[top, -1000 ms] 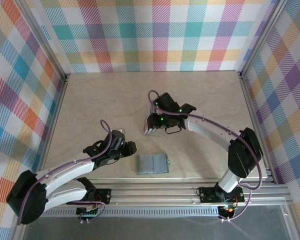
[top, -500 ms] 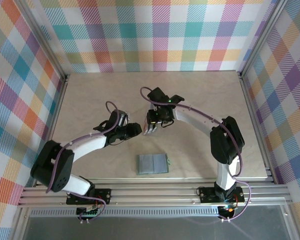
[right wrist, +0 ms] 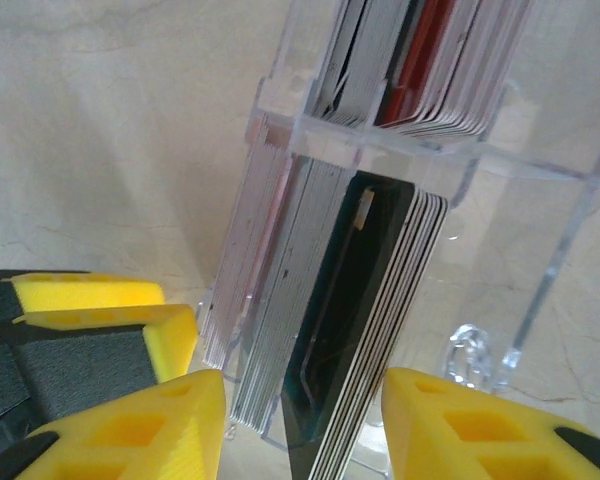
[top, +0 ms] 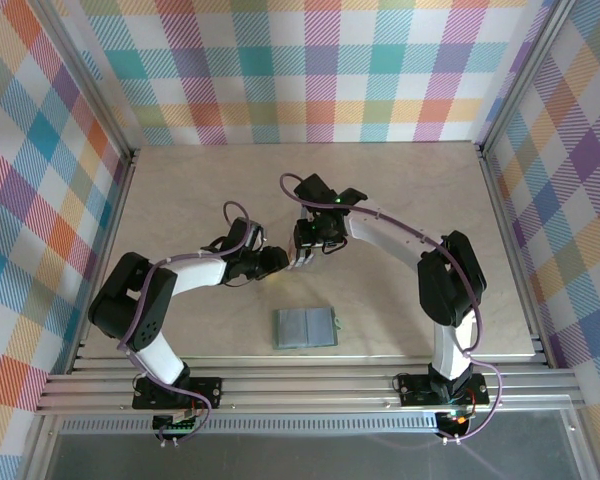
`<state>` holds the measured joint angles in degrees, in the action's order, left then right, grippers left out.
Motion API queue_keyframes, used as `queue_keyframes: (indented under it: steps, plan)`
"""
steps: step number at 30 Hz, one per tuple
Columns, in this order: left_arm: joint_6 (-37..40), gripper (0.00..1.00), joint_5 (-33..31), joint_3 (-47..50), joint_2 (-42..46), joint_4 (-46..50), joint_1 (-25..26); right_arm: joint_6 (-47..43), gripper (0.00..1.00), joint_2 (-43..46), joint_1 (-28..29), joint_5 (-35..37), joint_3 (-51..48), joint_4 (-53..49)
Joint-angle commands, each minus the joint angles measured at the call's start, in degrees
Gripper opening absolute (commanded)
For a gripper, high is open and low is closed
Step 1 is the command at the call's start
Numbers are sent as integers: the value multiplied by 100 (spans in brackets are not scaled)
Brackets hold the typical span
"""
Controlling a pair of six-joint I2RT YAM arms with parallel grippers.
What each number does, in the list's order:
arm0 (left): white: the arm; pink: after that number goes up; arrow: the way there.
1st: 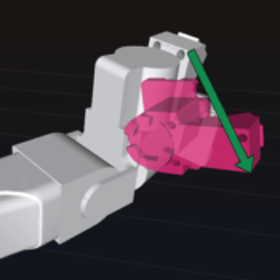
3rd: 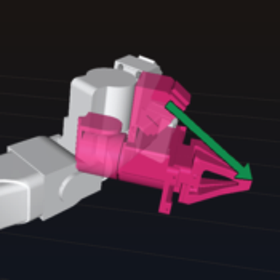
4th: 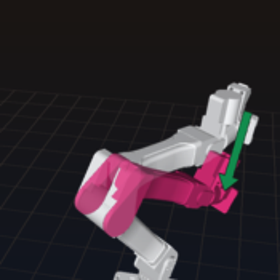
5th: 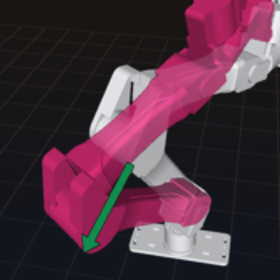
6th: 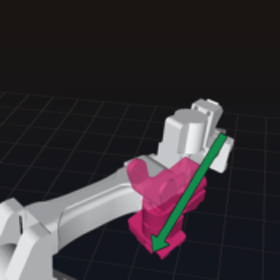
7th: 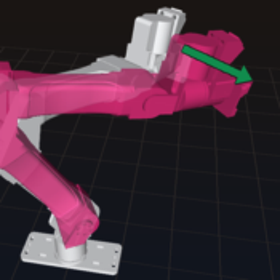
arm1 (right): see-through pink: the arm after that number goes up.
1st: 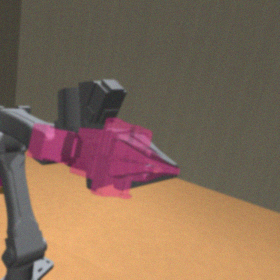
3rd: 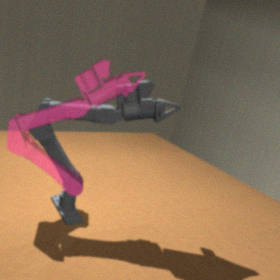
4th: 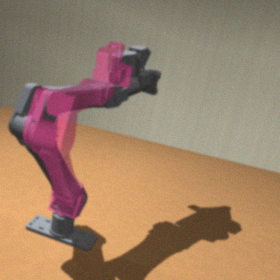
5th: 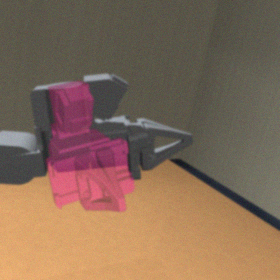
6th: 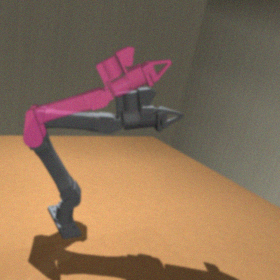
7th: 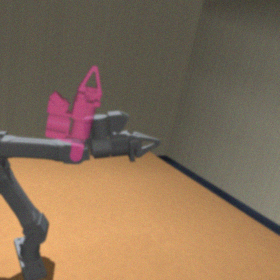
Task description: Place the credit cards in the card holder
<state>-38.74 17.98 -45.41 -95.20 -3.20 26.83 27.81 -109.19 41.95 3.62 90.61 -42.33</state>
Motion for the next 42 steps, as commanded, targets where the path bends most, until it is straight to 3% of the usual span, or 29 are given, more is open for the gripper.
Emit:
queue_keyframes:
  steps: [1,18,29,42]
  plan:
    - [156,43,64,-161,-55,-85,-64,-63,43,-89,-29,-401,124,125]
    - [179,42,189,-180,-125,-161,-64,-13,43,-283,-214,-918,159,230]
    - [175,42,189,-146,-166,-190,-65,37,31,334,-257,-877,-205,485]
    - [167,42,190,-115,-136,-205,-64,53,23,454,-293,-851,-321,536]
